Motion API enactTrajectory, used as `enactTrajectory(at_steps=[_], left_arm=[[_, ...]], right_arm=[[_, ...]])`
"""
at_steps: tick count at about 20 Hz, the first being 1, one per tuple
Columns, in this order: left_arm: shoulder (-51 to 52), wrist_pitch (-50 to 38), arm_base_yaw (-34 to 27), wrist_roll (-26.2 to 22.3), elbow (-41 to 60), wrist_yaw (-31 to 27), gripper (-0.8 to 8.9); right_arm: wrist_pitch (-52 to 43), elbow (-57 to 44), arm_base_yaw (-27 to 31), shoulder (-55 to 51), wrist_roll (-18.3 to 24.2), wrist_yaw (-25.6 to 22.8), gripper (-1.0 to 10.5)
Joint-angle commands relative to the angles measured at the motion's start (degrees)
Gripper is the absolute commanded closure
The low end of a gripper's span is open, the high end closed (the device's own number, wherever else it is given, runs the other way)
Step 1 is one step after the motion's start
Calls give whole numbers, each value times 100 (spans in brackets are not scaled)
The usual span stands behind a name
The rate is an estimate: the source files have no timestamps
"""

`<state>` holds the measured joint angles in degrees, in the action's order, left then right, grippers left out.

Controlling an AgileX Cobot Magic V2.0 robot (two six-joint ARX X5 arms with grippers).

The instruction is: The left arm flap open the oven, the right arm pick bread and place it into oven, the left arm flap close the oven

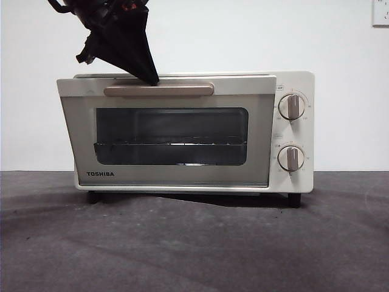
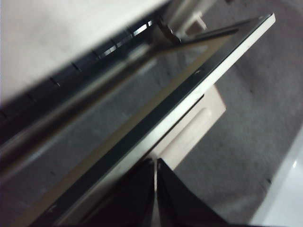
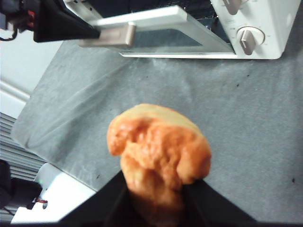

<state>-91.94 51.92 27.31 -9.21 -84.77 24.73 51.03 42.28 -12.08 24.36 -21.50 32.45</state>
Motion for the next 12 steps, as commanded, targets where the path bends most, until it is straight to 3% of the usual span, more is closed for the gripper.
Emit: enactTrajectory(at_steps=[1,8,12], left_arm=[[-177,-20,74,-101,85,-249,797],[83,-319,382,-83,673,-586,798],[509,-1233,588,223,1742,-678,798]], right_arm=[[-35,92,-28,11,-42,66,852],[7,92,-28,11,-7,83,852],[7,92,-28,11,-7,81,852]])
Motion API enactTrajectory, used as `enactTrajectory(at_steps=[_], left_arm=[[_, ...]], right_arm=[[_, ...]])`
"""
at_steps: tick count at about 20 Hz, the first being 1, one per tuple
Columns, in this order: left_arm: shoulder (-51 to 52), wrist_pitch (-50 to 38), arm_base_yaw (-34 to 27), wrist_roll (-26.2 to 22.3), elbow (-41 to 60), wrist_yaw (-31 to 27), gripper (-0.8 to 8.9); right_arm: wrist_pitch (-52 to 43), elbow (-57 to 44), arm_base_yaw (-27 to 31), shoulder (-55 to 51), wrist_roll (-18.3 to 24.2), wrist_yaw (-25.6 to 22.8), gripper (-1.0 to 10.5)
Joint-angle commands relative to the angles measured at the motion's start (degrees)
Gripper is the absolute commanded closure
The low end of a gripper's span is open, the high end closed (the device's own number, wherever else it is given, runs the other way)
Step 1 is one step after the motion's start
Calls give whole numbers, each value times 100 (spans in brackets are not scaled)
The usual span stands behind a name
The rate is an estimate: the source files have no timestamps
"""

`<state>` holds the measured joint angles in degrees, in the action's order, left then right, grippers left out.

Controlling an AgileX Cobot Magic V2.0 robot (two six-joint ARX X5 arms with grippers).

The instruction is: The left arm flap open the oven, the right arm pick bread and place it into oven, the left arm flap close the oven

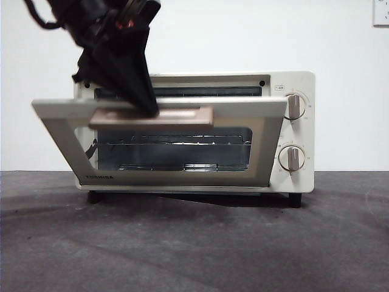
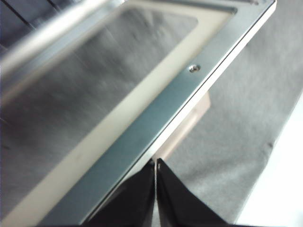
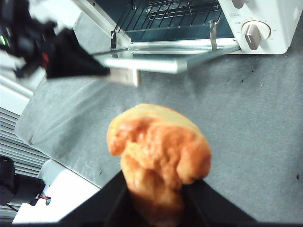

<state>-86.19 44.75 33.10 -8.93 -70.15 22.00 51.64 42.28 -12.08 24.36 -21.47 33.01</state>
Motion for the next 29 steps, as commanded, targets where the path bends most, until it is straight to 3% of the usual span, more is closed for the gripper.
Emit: enactTrajectory(at_steps=[1,6,14,21,29], left_arm=[[52,-787,55,326,566,-444,798],[708,-2072,310,931,1904,-723,798],[837,-3080,660,1416,2857,-1043,798],[1047,-2924,695,1419,2861,-1034,798],[3198,-1993,693,1681,2848,-1130,797]], right_arm=[[-57,92,-28,11,-7,22,852],[-59,92,-28,11,98,17,852],[-66,92,-28,11,140,13,852],[-258,92,-28,17,129,22,852],[-1672,90,-203,852,-63,361,852]])
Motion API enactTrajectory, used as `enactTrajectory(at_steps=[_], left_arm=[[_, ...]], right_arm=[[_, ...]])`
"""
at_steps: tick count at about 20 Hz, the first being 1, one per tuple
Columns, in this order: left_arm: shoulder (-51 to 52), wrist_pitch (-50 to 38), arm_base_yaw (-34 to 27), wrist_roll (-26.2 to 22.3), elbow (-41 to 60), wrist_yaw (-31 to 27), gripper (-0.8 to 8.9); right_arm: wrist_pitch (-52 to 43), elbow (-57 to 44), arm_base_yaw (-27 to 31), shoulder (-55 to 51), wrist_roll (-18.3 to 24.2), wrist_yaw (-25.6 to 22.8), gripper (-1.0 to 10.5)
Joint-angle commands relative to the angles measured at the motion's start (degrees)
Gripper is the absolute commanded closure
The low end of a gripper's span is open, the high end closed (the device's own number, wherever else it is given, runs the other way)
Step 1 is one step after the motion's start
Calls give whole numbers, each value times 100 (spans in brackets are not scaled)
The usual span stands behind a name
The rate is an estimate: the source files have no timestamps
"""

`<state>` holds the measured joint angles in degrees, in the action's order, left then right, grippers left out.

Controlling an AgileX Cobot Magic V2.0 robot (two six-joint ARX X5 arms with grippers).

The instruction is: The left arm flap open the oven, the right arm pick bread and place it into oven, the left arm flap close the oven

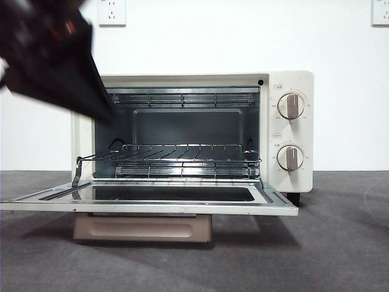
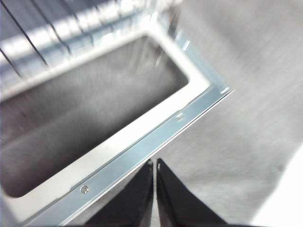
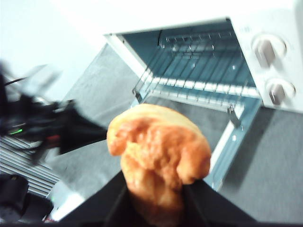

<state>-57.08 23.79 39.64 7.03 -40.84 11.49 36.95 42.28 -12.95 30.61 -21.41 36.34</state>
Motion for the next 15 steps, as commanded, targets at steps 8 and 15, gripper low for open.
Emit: enactTrajectory(at_steps=[8,15], left_arm=[[1985,1137,39,557,-83,-629,797],[2979,1698,39,1043,-90,-994,797]], right_arm=[[-1974,90,-1403,2072,-339,-555,852],[-3759,92,-2146,3501,-769,-1572,852]])
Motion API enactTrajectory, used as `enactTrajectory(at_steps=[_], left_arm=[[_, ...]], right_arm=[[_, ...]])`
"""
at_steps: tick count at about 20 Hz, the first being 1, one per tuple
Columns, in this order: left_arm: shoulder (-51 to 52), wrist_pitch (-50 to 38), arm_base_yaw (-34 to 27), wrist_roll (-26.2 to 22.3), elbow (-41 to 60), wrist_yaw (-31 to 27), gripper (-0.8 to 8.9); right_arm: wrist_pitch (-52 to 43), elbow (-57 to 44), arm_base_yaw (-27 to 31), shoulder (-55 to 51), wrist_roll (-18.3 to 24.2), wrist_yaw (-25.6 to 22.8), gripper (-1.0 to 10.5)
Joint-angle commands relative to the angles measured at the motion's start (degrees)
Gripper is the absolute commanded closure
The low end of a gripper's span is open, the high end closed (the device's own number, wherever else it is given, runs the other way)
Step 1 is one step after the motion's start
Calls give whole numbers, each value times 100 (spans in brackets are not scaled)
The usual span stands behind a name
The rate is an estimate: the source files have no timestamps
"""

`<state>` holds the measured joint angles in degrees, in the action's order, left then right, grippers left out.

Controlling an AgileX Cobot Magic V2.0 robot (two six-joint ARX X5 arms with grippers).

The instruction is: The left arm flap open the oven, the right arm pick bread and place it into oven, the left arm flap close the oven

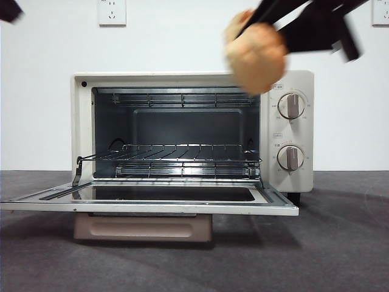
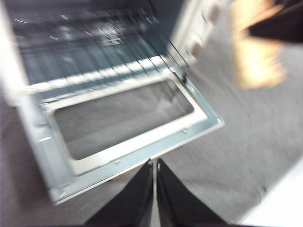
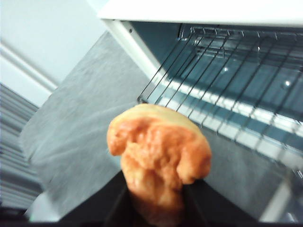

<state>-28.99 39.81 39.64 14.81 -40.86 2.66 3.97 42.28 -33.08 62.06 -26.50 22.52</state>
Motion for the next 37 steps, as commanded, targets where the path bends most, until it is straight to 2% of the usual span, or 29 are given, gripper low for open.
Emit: enactTrajectory(at_steps=[1,5,9,20,24,30,37], left_arm=[[302,177,39,310,-87,-175,797],[702,391,39,474,-87,-376,797],[929,498,39,568,-87,-439,797],[962,570,39,588,-87,-439,797],[960,573,39,588,-87,-439,797],[957,564,39,584,-87,-439,797],[953,564,39,579,-87,-483,797]], right_arm=[[-730,92,-184,557,-321,-271,852],[-1755,92,-243,1241,-614,-529,852],[-2361,114,-240,1797,-1064,-1032,852],[-2903,472,-240,2752,-1425,-1606,852],[-3045,472,-240,2841,-1683,-2057,852],[-3051,472,-243,2859,-1705,-2378,849],[-2929,472,-243,2859,-1700,-2420,632]])
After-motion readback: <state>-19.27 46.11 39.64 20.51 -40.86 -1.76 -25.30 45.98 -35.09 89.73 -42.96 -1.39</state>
